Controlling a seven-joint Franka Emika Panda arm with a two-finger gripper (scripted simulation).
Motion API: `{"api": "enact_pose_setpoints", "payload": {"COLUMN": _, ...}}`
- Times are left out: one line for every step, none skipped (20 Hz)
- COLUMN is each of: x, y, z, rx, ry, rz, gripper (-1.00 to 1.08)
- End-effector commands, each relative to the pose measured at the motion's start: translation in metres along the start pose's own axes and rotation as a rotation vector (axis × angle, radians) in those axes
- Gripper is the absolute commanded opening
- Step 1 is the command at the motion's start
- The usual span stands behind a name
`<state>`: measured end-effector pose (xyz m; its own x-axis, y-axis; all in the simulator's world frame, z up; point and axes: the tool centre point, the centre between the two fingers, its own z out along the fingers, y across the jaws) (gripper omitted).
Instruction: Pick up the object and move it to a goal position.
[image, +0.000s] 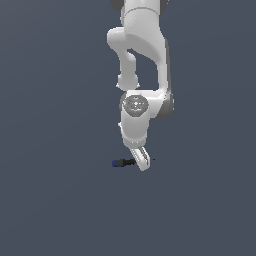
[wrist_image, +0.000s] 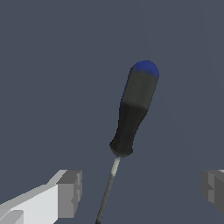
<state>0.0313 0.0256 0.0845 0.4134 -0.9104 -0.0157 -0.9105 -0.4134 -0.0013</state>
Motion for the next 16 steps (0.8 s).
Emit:
{"api": "enact_pose_setpoints", "payload": {"x": 0.000, "y": -0.002, "z": 0.004, "rx": 0.000, "ry": 0.003, "rz": 0.066, "gripper": 1.00}}
{"api": "enact_pose_setpoints", "payload": {"x": 0.000, "y": -0.003, "z": 0.006, "rx": 0.000, "ry": 0.004, "rz": 0.090, "gripper": 1.00}}
{"api": "enact_pose_setpoints", "payload": {"x": 0.000, "y": -0.004, "z": 0.008, "rx": 0.000, "ry": 0.006, "rz": 0.112, "gripper": 1.00}}
{"api": "enact_pose_setpoints", "payload": {"x": 0.000, "y": -0.004, "z": 0.009, "rx": 0.000, "ry": 0.007, "rz": 0.133, "gripper": 1.00}}
{"api": "enact_pose_setpoints", "payload": {"x": 0.000, "y": -0.005, "z": 0.010, "rx": 0.000, "ry": 0.008, "rz": 0.153, "gripper": 1.00}}
{"api": "enact_pose_setpoints", "payload": {"x": 0.000, "y": -0.006, "z": 0.012, "rx": 0.000, "ry": 0.009, "rz": 0.171, "gripper": 1.00}}
{"api": "enact_pose_setpoints", "payload": {"x": 0.000, "y": -0.006, "z": 0.013, "rx": 0.000, "ry": 0.010, "rz": 0.188, "gripper": 1.00}}
{"api": "enact_pose_setpoints", "payload": {"x": 0.000, "y": -0.007, "z": 0.014, "rx": 0.000, "ry": 0.011, "rz": 0.203, "gripper": 1.00}}
{"api": "enact_pose_setpoints", "payload": {"x": 0.000, "y": -0.007, "z": 0.015, "rx": 0.000, "ry": 0.012, "rz": 0.217, "gripper": 1.00}}
{"api": "enact_pose_setpoints", "payload": {"x": 0.000, "y": -0.007, "z": 0.016, "rx": 0.000, "ry": 0.012, "rz": 0.230, "gripper": 1.00}}
{"api": "enact_pose_setpoints", "payload": {"x": 0.000, "y": -0.008, "z": 0.016, "rx": 0.000, "ry": 0.013, "rz": 0.241, "gripper": 1.00}}
{"api": "enact_pose_setpoints", "payload": {"x": 0.000, "y": -0.008, "z": 0.017, "rx": 0.001, "ry": 0.014, "rz": 0.251, "gripper": 1.00}}
{"api": "enact_pose_setpoints", "payload": {"x": 0.001, "y": -0.008, "z": 0.018, "rx": 0.001, "ry": 0.014, "rz": 0.260, "gripper": 1.00}}
{"api": "enact_pose_setpoints", "payload": {"x": 0.001, "y": -0.009, "z": 0.018, "rx": 0.001, "ry": 0.015, "rz": 0.268, "gripper": 1.00}}
{"api": "enact_pose_setpoints", "payload": {"x": 0.001, "y": -0.009, "z": 0.019, "rx": 0.001, "ry": 0.015, "rz": 0.274, "gripper": 1.00}}
{"api": "enact_pose_setpoints", "payload": {"x": 0.001, "y": -0.009, "z": 0.019, "rx": 0.001, "ry": 0.015, "rz": 0.278, "gripper": 1.00}}
